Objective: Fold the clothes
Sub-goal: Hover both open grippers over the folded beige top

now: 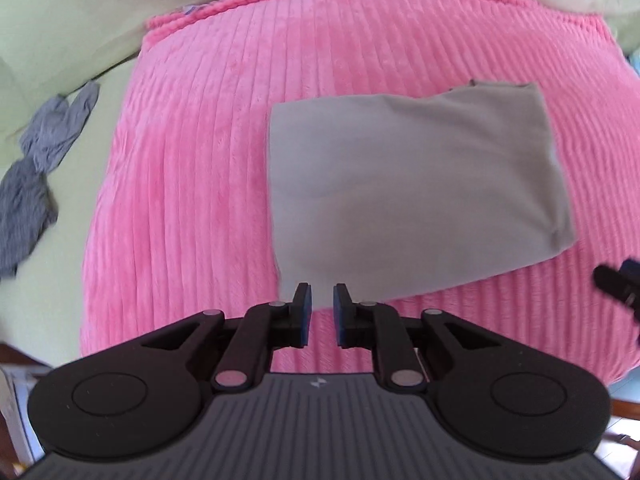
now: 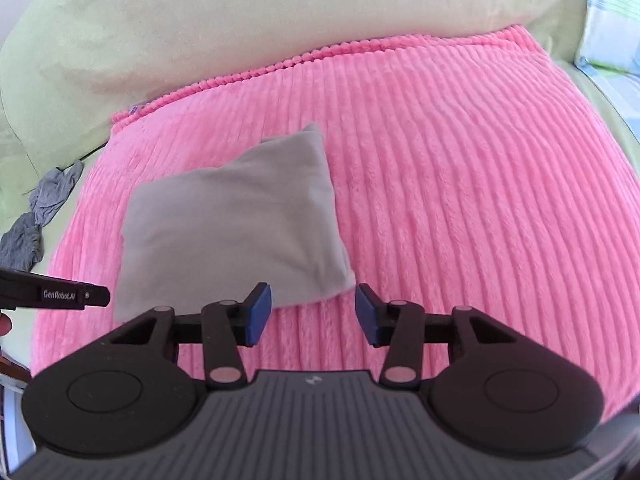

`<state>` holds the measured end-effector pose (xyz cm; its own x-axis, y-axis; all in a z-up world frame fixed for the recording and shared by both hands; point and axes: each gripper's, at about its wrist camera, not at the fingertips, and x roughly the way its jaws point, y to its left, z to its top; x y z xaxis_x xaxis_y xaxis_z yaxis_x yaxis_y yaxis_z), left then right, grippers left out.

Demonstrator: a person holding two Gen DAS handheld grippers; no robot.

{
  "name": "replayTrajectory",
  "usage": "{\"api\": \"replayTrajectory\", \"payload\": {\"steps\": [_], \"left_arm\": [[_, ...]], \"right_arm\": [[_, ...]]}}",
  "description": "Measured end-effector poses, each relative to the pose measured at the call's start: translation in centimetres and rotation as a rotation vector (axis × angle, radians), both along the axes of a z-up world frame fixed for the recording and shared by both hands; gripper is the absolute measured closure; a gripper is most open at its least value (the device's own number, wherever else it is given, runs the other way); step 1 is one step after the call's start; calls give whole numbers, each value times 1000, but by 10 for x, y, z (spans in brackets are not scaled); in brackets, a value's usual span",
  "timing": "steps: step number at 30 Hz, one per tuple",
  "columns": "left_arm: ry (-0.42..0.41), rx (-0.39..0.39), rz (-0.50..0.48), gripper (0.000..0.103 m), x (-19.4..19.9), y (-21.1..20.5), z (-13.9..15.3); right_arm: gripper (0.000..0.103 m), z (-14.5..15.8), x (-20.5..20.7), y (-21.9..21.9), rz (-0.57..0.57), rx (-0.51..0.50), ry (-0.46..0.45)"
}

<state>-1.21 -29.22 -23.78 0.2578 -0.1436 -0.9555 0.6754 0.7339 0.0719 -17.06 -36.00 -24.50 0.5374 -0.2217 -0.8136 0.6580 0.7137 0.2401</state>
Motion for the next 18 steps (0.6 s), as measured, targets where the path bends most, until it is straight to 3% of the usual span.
{"api": "replayTrajectory", "payload": {"steps": [4, 12, 18], "left_arm": [[29, -16, 11, 84, -4, 4, 2], [34, 25, 30, 84, -2, 6, -14], [31, 6, 5, 74, -4, 2, -10]], "right_arm": [[60, -1, -1, 7, 6, 14, 16], [59, -6, 3, 4, 53, 6, 9], [58, -7, 9, -5, 76, -7, 14]]}}
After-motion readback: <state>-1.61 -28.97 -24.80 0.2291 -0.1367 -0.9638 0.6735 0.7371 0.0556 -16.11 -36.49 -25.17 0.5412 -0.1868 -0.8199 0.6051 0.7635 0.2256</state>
